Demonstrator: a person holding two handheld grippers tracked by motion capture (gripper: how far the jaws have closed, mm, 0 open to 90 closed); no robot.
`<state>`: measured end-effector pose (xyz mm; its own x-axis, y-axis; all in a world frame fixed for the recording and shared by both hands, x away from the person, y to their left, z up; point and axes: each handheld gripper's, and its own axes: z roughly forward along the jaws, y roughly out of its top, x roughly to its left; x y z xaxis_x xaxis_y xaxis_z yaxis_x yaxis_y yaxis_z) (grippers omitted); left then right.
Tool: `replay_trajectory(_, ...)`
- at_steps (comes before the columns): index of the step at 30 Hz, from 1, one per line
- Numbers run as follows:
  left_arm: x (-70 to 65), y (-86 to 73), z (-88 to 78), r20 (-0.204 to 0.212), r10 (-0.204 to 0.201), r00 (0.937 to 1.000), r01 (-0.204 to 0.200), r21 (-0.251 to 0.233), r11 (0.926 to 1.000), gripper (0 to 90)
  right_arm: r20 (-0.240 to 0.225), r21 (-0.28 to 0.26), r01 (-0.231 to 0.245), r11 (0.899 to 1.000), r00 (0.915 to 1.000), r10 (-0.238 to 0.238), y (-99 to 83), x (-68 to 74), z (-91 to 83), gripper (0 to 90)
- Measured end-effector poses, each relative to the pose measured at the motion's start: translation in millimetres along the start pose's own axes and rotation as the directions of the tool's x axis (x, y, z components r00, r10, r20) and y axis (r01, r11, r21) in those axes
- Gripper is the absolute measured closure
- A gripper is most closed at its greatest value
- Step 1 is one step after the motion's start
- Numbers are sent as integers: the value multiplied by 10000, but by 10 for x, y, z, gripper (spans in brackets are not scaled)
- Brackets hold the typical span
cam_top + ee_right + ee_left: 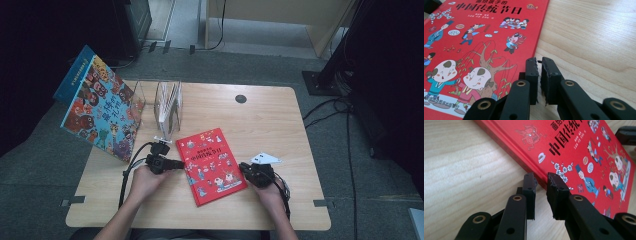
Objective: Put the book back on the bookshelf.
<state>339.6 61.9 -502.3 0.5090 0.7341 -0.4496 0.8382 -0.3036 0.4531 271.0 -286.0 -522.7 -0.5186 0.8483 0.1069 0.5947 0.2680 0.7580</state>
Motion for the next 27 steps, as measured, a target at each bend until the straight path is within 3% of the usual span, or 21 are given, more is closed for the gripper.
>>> replay_trajectory(10,1,74,81,97,-114,9999,118,-397,9991,794,138,-150,-156,9998,9998,158,-26,-9,-16,815)
replay_trajectory(21,-62,74,139,-413,284,9987,-320,-887,9955,817,201,-167,-344,9993,9992,347,-24,-20,-12,813)
replay_trajectory(23,-70,75,141,-454,233,9987,-274,-909,9955,817,171,-113,-388,9992,9991,390,-15,-43,-17,758)
replay_trajectory(27,-70,62,96,-200,84,9998,-97,-702,9975,827,-174,-224,-913,9956,9957,909,30,-134,-67,728)
